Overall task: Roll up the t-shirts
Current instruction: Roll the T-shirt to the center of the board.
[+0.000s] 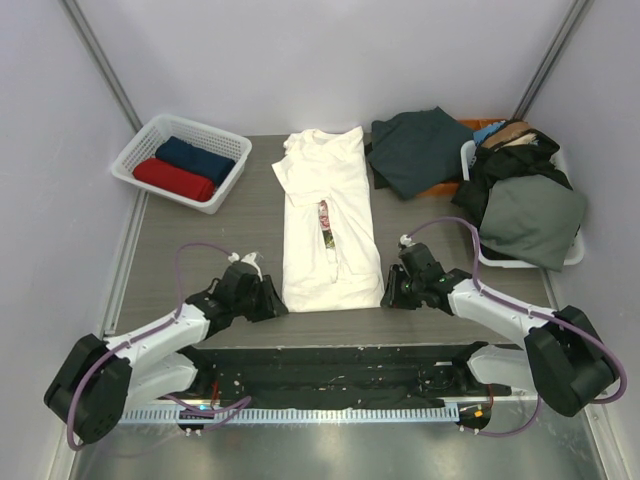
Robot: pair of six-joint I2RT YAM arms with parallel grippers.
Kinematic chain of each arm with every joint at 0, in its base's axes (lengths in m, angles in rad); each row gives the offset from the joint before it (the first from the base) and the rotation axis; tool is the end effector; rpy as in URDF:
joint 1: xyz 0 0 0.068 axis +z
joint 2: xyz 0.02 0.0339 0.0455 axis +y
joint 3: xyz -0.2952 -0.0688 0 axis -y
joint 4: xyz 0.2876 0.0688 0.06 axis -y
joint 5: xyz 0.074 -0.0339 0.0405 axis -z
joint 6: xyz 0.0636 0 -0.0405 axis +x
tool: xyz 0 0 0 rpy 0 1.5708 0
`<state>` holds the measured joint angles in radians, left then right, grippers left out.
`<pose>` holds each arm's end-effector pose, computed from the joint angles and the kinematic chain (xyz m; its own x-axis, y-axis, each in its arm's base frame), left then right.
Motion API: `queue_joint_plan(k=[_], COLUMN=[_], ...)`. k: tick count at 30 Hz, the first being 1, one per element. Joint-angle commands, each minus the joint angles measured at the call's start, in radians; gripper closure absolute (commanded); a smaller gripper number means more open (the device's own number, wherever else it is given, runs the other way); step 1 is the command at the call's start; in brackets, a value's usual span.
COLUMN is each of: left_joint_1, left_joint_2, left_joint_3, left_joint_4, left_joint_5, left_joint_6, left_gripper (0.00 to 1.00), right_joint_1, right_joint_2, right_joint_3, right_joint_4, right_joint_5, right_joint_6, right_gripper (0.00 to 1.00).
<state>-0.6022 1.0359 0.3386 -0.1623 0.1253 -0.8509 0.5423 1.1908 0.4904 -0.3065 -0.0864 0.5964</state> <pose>0.1752 -0.1300 0.1249 -0.8847 -0.2971 -0.3592 -0.0545 0.8313 -0.5532 0.2049 0.1299 0.1321 -0.9099 0.1050 -0.4012 -0.0515 0.9313 0.3605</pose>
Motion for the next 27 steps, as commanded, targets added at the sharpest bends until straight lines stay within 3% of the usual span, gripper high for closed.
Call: queue_joint_plan(k=[1, 9, 13, 27], left_joint_1=[-0.007, -0.011, -0.018, -0.019], left_joint_2=[0.03, 0.107, 0.102, -0.057], left_joint_3=[0.02, 0.036, 0.045, 0.094], left_joint_4=[0.041, 0.073, 0.067, -0.152], left_joint_5=[0.007, 0.0, 0.002, 0.063], left_joint_6=[0.021, 0.024, 0.027, -0.03], left_gripper=[0.63, 0.73, 1.0, 1.0], right_joint_1=[0.021, 0.035, 0.035, 0.035], right_joint_2=[0.015, 0.032, 0.01, -0.178], right_joint_3=[0.023, 0.036, 0.039, 0.05], right_joint_4=[0.003, -0.003, -0.019, -0.171], right_joint_5=[0.027, 0.037, 0.037, -0.027], right_joint_6=[-0.007, -0.01, -0.006, 0.042], right_gripper=[0.7, 0.85, 0.97, 0.99])
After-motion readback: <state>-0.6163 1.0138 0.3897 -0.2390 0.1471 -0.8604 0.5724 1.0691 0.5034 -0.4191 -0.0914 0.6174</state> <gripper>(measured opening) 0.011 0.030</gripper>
